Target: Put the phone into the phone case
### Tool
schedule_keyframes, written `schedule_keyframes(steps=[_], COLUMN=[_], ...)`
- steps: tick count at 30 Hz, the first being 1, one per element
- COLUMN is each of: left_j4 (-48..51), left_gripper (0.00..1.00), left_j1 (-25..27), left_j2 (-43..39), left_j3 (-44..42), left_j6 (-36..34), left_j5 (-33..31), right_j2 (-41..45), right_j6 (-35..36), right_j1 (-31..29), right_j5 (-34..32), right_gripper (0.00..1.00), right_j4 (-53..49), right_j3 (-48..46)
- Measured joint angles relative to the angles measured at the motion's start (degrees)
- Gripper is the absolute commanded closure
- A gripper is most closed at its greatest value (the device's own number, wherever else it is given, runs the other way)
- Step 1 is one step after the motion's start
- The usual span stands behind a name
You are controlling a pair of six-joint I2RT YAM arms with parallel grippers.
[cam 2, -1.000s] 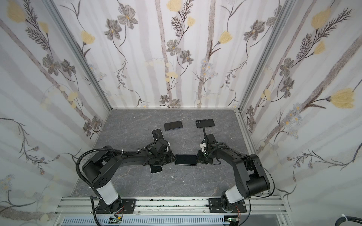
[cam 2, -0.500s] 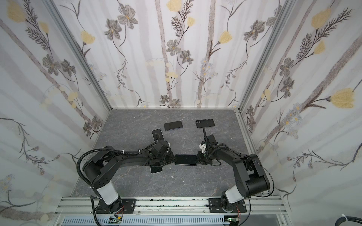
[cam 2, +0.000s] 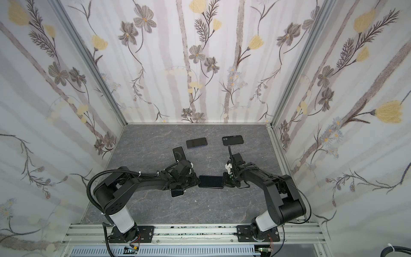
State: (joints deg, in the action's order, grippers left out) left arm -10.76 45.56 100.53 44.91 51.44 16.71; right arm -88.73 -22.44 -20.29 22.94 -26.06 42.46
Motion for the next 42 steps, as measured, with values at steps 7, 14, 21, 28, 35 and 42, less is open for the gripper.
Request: schedule_keyframes(steps=[7,14,21,28,35,42], left_j4=[-0.2,-0.1,2.2,3.0,4.2,4.7], left_gripper=[0.83,0.83,0.83,0.79,0.78,0.78], left_j1=[0.0,0.1,0.1,-0.7,-1.1,-1.2], left_j2=[-0.2,-0.4,-2.0,-3.6,-2.7,-1.6], left_j3=[-0.2,-0.2,0.0,1.3,3.4,4.4], left_j6=[0.0,0.0,0.0,-0.3,-1.1,-1.8], left_j5=[-0.1,-0.2,-0.4,-1.7,-1.7,-1.7], right_j2=[-1.7,-2.1,2.0,5.9,5.4,2.6], right_j6=[0.6,0.6,0.0,-0.7,-1.1,-0.8], right_j1=[-1.1,-2.7,-3.6,-3.3,-2.2,-1.1], right_j5=[-2.0,-5.0,-10.3,-12.4,-12.5,-10.3], right_gripper=[0.90,0.87,0.76,0.70,0.80,0.83], right_j4=[-0.9,-3.3,-6.5,-5.7,-4.6,-4.0], right_j3=[1.0,3.4,6.5,8.8,8.7,8.5])
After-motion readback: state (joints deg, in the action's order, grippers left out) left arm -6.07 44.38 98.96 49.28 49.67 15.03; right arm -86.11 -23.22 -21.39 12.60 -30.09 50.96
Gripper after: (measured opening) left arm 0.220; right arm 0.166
